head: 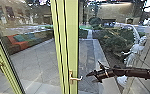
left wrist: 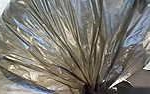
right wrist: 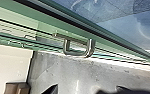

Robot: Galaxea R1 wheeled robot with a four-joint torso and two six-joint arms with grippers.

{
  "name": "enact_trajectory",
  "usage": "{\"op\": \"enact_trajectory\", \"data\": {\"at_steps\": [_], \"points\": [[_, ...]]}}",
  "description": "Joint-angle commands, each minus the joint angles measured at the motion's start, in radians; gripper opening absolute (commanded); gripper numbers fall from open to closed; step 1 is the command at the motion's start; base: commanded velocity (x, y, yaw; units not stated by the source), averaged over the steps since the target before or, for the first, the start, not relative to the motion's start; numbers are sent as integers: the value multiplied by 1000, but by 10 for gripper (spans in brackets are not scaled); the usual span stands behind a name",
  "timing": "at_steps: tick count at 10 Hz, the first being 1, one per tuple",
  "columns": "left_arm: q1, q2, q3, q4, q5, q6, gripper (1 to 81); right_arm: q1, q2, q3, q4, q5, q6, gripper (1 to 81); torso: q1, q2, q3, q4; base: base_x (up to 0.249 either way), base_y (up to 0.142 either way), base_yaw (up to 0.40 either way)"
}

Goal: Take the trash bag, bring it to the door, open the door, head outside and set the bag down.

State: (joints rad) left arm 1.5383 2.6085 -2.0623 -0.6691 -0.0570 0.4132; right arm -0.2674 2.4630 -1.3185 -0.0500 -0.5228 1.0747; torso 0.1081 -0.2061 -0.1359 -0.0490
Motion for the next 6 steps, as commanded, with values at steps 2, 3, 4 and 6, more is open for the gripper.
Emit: {"op": "enact_trajectory", "data": {"at_steps": [2, 3, 4, 6], "points": [[-39, -14, 16, -7, 86, -5, 10, 233, 79, -92, 48, -166, 28, 811, 0, 0, 0, 0, 0, 0, 0], [-43, -14, 14, -7, 86, -5, 10, 242, 108, -120, 53, -175, 28, 811, 0, 0, 0, 0, 0, 0, 0], [-45, -16, 14, -7, 86, -5, 10, 240, 137, -157, 64, -206, 30, 811, 0, 0, 0, 0, 0, 0, 0], [-45, -16, 10, -9, 86, -5, 10, 245, 200, -233, 84, -252, 50, 811, 0, 0, 0, 0, 0, 0, 0]]}}
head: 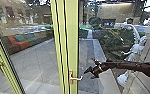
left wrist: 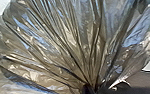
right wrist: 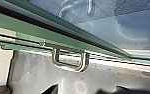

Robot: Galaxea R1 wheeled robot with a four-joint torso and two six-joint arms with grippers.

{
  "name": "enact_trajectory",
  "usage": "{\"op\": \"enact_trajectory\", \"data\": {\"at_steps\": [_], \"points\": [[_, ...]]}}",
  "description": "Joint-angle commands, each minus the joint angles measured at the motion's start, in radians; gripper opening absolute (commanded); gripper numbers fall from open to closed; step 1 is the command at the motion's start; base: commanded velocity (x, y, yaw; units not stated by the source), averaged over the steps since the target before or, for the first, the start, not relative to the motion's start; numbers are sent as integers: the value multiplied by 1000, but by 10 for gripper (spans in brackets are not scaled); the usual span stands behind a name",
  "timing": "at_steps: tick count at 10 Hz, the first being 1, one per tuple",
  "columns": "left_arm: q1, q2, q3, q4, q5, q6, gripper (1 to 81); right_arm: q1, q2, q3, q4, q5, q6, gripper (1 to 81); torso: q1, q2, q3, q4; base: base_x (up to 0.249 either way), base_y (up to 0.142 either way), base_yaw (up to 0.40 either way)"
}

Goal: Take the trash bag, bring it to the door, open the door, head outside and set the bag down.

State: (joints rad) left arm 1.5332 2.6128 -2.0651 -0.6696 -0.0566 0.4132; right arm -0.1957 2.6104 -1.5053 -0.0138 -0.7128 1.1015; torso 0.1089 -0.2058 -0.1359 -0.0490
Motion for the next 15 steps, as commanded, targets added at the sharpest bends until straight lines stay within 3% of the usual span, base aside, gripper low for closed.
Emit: {"op": "enact_trajectory", "data": {"at_steps": [1, 8, 11, 15], "points": [[-40, -19, 13, -8, 86, -5, 10, 178, 82, -79, 54, -68, 28, 811, 0, 0, 0, 0, 0, 0, 0], [-40, 3, -30, -21, 87, -5, 10, 163, 211, -268, 71, -68, 43, 811, 0, 0, 0, 0, 0, 0, 0], [-40, 6, -35, -22, 86, -5, 10, 140, 295, -346, 61, -120, 72, 811, 0, 1, 0, 0, 0, 0, 0], [-40, 27, -67, -21, 87, -5, 10, 83, 294, -352, 38, -125, 72, 811, 1, 1, 0, 0, 0, 0, 0]]}}
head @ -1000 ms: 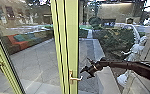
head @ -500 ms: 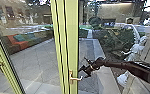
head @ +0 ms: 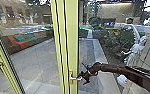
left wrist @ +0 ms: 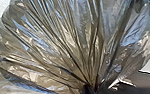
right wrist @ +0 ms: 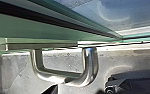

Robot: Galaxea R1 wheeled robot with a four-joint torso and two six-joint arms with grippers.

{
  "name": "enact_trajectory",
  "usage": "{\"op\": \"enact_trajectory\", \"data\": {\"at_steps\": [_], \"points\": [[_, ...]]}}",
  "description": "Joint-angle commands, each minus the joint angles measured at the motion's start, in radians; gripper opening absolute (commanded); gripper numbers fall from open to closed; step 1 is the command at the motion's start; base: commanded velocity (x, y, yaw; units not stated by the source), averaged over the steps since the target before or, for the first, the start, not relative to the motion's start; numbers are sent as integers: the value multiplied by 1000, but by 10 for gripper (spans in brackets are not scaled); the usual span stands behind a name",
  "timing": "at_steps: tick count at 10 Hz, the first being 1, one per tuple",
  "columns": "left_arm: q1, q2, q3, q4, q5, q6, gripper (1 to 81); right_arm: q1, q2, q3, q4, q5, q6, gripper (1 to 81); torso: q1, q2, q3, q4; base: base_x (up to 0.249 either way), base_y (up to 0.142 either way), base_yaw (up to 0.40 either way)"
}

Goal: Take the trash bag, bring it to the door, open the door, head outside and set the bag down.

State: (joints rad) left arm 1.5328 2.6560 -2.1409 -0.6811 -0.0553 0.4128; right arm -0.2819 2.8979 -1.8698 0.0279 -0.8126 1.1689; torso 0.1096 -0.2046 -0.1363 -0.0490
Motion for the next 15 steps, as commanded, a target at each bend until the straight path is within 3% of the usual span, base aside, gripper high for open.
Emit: {"op": "enact_trajectory", "data": {"at_steps": [1, 8, 11, 15], "points": [[-39, -16, 7, -11, 86, -5, 10, 158, 3, 8, -9, -23, 5, 811, 0, 0, 0, 0, 0, 0, 0], [-38, -20, 7, -21, 86, -5, 10, 220, 68, -126, -2, -25, 28, 811, 0, 0, 0, 0, 0, 0, 0], [-38, -20, 7, -21, 88, -5, 10, 203, 131, -236, -6, -27, 25, 811, 0, 0, 0, 0, 0, 0, 0], [-38, -17, 7, -21, 88, -5, 10, 161, 169, -285, -11, -27, 25, 811, 0, 0, 0, 0, 0, 0, 0]]}}
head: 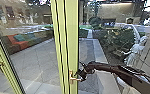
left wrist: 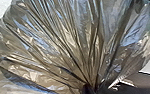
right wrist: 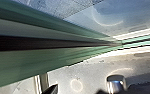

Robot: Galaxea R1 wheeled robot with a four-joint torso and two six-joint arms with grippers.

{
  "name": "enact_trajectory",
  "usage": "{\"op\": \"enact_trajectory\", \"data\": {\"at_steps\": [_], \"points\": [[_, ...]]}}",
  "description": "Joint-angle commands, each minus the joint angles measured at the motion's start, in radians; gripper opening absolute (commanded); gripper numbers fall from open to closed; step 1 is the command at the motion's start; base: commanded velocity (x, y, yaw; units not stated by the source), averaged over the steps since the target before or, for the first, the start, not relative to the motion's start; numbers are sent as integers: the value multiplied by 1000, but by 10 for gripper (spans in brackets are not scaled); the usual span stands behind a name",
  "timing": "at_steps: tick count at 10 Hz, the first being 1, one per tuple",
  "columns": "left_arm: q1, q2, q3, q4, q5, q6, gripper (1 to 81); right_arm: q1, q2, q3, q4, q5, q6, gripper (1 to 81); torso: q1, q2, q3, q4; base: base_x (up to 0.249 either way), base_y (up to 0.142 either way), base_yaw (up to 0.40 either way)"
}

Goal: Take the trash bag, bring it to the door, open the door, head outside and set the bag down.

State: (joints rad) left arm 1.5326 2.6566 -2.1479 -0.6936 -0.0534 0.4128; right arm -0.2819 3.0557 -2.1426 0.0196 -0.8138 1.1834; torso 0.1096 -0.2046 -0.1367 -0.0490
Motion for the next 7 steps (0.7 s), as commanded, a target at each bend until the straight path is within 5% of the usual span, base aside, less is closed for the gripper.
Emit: {"op": "enact_trajectory", "data": {"at_steps": [1, 7], "points": [[-38, -19, 14, -9, 86, -5, 10, 154, 33, -45, -1, -27, 12, 811, 0, 0, 0, 0, 0, 0, 0], [-38, 0, -23, -14, 87, -5, 10, 135, 148, -206, -40, -54, 8, 811, 0, 0, 0, 0, 0, 0, 0]]}}
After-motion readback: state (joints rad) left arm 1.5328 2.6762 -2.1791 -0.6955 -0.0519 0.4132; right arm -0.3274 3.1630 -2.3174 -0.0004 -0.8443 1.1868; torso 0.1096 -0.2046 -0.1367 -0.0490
